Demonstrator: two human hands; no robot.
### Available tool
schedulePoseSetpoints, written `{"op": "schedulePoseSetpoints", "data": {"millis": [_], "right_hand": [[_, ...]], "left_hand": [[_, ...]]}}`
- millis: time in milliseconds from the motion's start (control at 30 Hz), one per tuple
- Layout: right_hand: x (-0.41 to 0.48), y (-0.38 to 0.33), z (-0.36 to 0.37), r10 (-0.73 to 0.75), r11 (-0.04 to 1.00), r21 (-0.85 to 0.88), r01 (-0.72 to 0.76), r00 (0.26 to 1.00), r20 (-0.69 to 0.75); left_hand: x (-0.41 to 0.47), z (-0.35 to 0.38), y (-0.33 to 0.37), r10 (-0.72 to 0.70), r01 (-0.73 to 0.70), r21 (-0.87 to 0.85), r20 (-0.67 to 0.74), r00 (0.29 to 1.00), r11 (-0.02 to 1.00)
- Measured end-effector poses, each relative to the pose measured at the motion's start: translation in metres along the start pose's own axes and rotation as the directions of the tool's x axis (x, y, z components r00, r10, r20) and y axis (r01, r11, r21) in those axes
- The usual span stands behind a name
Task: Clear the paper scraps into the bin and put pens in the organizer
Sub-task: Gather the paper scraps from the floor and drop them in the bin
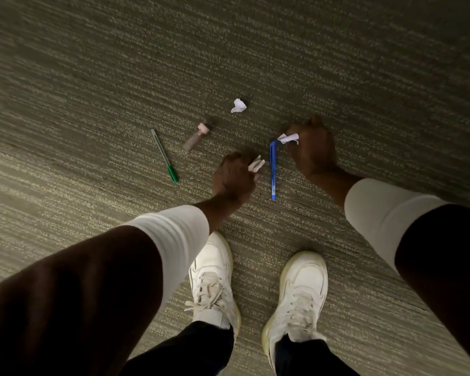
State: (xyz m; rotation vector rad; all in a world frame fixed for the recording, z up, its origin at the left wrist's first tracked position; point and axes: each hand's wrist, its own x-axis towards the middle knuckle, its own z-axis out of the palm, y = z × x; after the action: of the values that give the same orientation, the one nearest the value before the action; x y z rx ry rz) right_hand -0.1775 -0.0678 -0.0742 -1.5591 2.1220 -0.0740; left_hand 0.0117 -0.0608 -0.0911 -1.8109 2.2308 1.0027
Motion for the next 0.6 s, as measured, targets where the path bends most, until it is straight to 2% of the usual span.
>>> {"op": "schedulePoseSetpoints", "data": {"millis": [100, 267, 367, 600], "right_hand": [[-0.004, 0.006, -0.007, 0.039, 0.998, 0.052, -0.038, 0.999, -0.018], [-0.016, 0.018, -0.016, 0.058, 0.992, 0.117, -0.053, 0.997, -0.043], [-0.024, 0.027, -0.016, 0.045, 0.985, 0.167, -0.036, 0.998, -0.046], [-0.042, 0.050, -0.003, 0.069, 0.987, 0.143, -0.067, 0.998, -0.010]], "left_hand": [[0.009, -0.019, 0.002, 0.006, -0.006, 0.014, -0.056, 0.998, 1.000], [0.051, -0.051, 0.012, 0.070, -0.047, 0.155, -0.149, 0.986, 0.987], [0.081, -0.064, 0.017, 0.149, -0.122, 0.201, -0.126, 0.981, 0.972], [0.109, -0.063, 0.013, 0.315, -0.280, 0.348, -0.048, 0.948, 0.895]]}}
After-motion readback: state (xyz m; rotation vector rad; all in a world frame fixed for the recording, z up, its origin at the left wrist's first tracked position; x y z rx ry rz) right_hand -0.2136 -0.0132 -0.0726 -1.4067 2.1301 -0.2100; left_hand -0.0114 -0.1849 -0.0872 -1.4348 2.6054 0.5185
